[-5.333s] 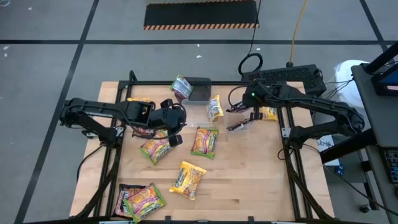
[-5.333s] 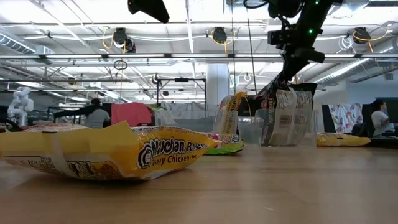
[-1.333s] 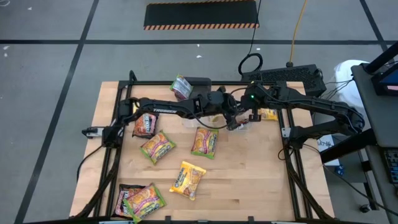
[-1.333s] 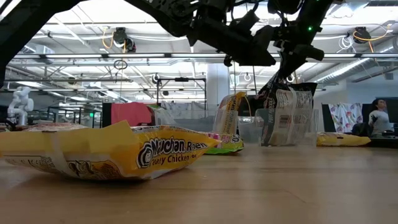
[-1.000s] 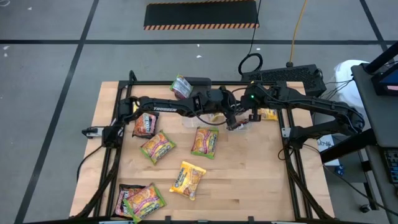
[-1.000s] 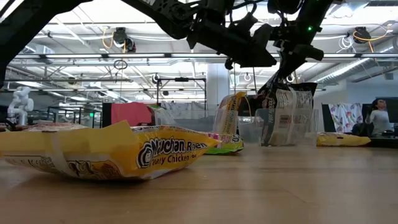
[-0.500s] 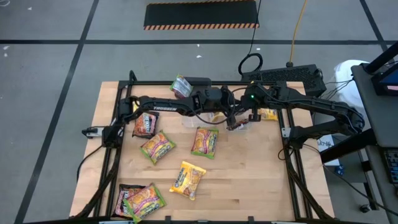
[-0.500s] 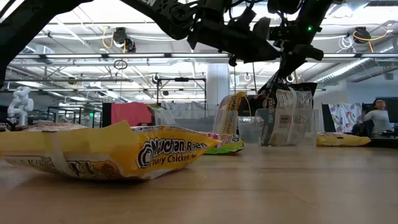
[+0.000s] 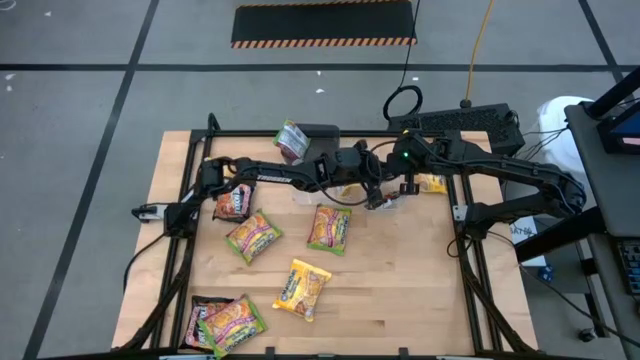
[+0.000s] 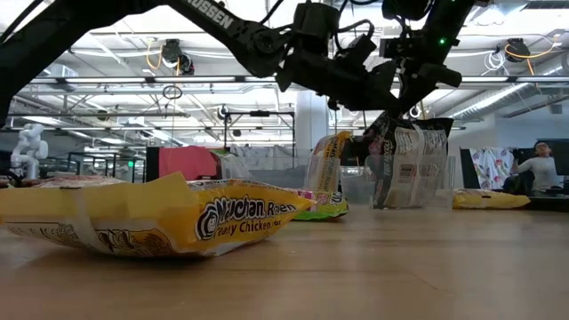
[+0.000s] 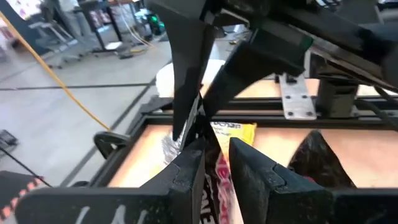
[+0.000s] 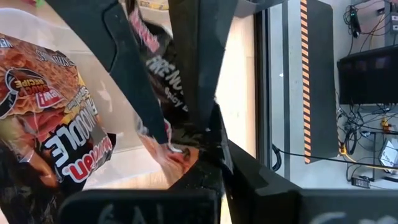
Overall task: Sort Maruchan noodles
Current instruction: Put the black noodle pack into the right transparent bin
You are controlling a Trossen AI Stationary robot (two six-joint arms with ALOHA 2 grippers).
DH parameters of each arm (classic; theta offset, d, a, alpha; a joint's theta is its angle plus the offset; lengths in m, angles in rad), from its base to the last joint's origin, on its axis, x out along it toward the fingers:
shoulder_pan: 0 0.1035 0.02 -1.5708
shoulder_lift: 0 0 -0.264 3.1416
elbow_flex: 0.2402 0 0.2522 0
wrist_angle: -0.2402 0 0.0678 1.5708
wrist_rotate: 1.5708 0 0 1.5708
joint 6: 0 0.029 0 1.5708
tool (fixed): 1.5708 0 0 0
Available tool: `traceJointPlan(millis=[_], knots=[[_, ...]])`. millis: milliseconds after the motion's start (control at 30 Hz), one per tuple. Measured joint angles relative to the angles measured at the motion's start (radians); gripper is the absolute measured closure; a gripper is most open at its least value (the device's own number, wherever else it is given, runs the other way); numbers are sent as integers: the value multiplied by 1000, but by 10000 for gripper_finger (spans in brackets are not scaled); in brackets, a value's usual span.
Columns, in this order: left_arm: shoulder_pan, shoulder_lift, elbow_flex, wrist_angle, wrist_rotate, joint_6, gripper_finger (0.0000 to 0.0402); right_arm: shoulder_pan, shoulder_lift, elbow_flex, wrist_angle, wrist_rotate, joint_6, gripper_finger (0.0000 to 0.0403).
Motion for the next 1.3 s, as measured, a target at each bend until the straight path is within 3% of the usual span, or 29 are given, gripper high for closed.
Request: traceJointPlan(millis=[300, 467, 867, 1033, 1300], knots=[[-30, -8, 0, 9, -32, 106, 321, 0, 0, 0, -2, 0, -2, 403], [-54, -20, 0, 2, -125, 207, 321, 0, 0, 0, -4, 0, -2, 403], [2, -22, 0, -46, -127, 138, 321, 0, -1, 0, -4, 0, -5, 403], [26, -22, 0, -47, 9, 60, 321, 0, -1, 0, -4, 0, -5, 403], [30, -22, 0, -42, 68, 52, 321, 0, -1, 0, -1, -1, -17, 403]])
